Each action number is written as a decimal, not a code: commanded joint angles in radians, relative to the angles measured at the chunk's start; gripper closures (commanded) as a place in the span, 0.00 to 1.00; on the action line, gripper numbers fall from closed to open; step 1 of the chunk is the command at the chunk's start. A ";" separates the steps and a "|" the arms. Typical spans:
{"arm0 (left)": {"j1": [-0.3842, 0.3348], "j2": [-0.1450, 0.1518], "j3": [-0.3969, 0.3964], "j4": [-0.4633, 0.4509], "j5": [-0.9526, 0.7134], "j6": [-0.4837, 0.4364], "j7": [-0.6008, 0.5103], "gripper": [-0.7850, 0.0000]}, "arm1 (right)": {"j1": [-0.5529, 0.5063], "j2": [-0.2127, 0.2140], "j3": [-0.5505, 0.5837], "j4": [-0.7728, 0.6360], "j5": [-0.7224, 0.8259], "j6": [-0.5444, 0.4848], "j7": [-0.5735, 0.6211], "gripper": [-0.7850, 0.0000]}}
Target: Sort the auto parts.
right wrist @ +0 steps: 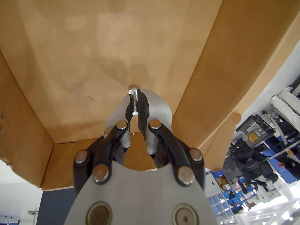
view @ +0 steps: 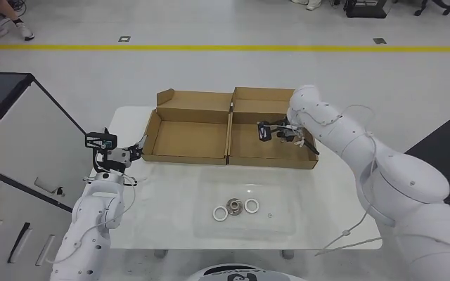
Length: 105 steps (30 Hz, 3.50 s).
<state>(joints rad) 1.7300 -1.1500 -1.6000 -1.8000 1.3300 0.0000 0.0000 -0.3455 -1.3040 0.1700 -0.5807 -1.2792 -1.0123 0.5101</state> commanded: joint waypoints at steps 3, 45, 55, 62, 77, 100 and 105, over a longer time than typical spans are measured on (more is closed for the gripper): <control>0.000 0.000 0.000 0.000 0.000 0.000 0.000 0.00 | 0.000 -0.006 0.000 0.007 0.000 0.000 -0.002 1.00; 0.000 0.000 0.000 0.000 0.000 0.000 0.000 0.00 | 0.131 0.395 0.000 -0.649 0.103 0.000 -0.217 0.00; 0.000 0.000 0.000 0.000 0.000 0.000 0.000 0.00 | 0.162 0.572 0.000 -0.968 0.330 0.000 -0.086 0.00; 0.000 0.000 0.000 0.000 0.000 0.000 0.000 0.00 | 0.162 0.572 0.000 -0.968 0.330 0.000 -0.086 0.00; 0.000 0.000 0.000 0.000 0.000 0.000 0.000 0.00 | 0.178 0.557 0.000 -1.071 0.626 0.098 0.268 0.00; 0.000 0.000 0.000 0.000 0.000 0.000 0.000 0.00 | 0.216 0.387 0.000 -1.208 1.131 0.713 1.011 0.00; 0.000 0.000 0.000 0.000 0.000 0.000 0.000 0.00 | 0.170 0.344 0.000 -1.194 1.083 0.728 1.026 0.00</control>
<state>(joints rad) 1.7300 -1.1500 -1.6000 -1.8000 1.3300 0.0000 0.0000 -0.1681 -0.9543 0.1700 -1.7787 -0.1907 -0.2837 1.5365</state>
